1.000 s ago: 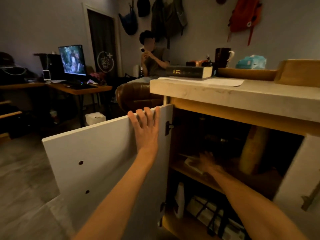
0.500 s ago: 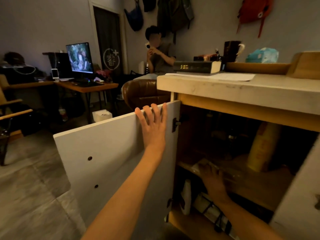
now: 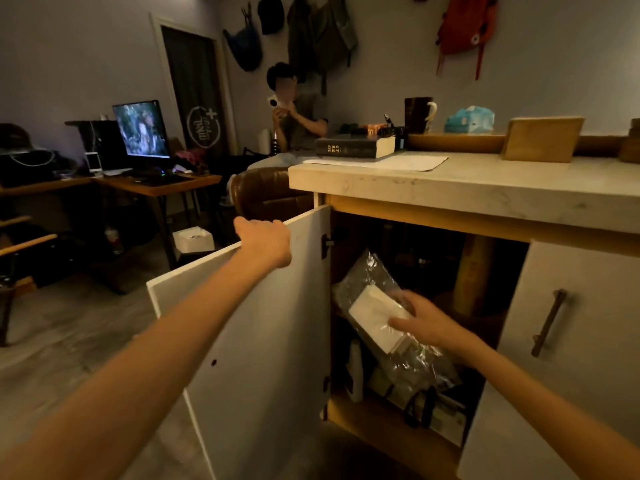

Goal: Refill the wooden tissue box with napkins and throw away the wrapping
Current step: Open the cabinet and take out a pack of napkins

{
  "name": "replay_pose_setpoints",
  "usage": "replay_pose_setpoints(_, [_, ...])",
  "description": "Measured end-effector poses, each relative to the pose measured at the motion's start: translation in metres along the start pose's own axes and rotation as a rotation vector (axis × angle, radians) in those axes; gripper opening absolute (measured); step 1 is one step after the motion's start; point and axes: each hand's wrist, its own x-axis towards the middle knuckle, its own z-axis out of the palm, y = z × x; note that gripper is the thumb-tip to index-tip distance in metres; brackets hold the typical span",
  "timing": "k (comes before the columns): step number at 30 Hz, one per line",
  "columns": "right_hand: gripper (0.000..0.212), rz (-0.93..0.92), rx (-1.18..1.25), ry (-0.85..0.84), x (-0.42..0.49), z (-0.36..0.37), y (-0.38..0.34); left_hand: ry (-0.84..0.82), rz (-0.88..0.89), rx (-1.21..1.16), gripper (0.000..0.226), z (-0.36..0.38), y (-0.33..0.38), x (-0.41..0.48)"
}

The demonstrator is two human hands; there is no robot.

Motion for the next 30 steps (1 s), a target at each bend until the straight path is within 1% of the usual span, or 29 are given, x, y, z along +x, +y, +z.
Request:
replay_pose_setpoints(2, [0.06, -0.02, 0.12, -0.045, -0.013, -0.008, -0.017, -0.145, 0.014, -0.153, 0.06, -0.015, -0.03, 0.0])
replay_pose_setpoints(3, [0.06, -0.028, 0.173, -0.058, -0.018, -0.009, -0.024, -0.228, 0.027, -0.281, 0.058, -0.017, -0.047, -0.002])
replay_pose_setpoints(5, [0.056, -0.03, 0.256, -0.086, -0.025, -0.01, -0.038, -0.463, 0.074, -0.608, 0.046, -0.01, -0.082, -0.015])
replay_pose_setpoints(6, [0.053, -0.024, 0.298, -0.106, -0.028, -0.009, -0.046, -0.562, 0.085, -0.76, 0.047, -0.002, -0.097, -0.02])
replay_pose_setpoints(8, [0.054, -0.019, 0.355, -0.144, -0.031, -0.007, -0.058, -0.646, 0.066, -0.952, 0.048, 0.003, -0.114, -0.032])
replay_pose_setpoints(11, [0.055, -0.03, 0.409, -0.146, -0.041, -0.005, -0.073, -0.745, 0.054, -1.221, 0.053, -0.009, -0.118, -0.055])
replay_pose_setpoints(14, [0.048, -0.049, 0.477, -0.13, -0.057, -0.009, -0.072, -0.704, 0.048, -1.41, 0.044, -0.01, -0.11, -0.087])
replay_pose_setpoints(16, [0.048, -0.056, 0.523, -0.114, -0.073, -0.013, -0.062, -0.679, 0.027, -1.53, 0.052, 0.011, -0.107, -0.113])
replay_pose_setpoints(17, [0.05, -0.043, 0.548, -0.097, -0.083, -0.014, -0.053, -0.68, 0.041, -1.565, 0.05, 0.024, -0.104, -0.126])
replay_pose_setpoints(18, [0.051, -0.024, 0.579, -0.067, -0.094, -0.016, -0.043, -0.678, 0.073, -1.59, 0.043, 0.037, -0.097, -0.132])
replay_pose_setpoints(20, [0.051, 0.025, 0.644, 0.01, -0.119, -0.024, -0.022, -0.65, 0.142, -1.537, 0.029, 0.058, -0.072, -0.136])
replay_pose_setpoints(21, [0.051, 0.061, 0.664, 0.056, -0.133, -0.03, -0.011, -0.628, 0.175, -1.48, 0.031, 0.063, -0.055, -0.136])
replay_pose_setpoints(23, [0.053, 0.129, 0.688, 0.158, -0.163, -0.041, 0.01, -0.609, 0.29, -1.433, 0.051, 0.06, -0.009, -0.14])
replay_pose_setpoints(25, [0.054, 0.17, 0.673, 0.265, -0.192, -0.052, 0.026, -0.586, 0.449, -1.47, 0.072, 0.045, 0.046, -0.152])
replay_pose_setpoints(26, [0.054, 0.188, 0.653, 0.323, -0.205, -0.057, 0.033, -0.536, 0.491, -1.494, 0.081, 0.038, 0.074, -0.156])
replay_pose_setpoints(28, [0.052, 0.22, 0.628, 0.44, -0.229, -0.065, 0.043, -0.392, 0.503, -1.493, 0.091, 0.029, 0.132, -0.156])
replay_pose_setpoints(30, [0.05, 0.234, 0.584, 0.536, -0.249, -0.072, 0.049, -0.298, 0.487, -1.503, 0.093, 0.02, 0.187, -0.148])
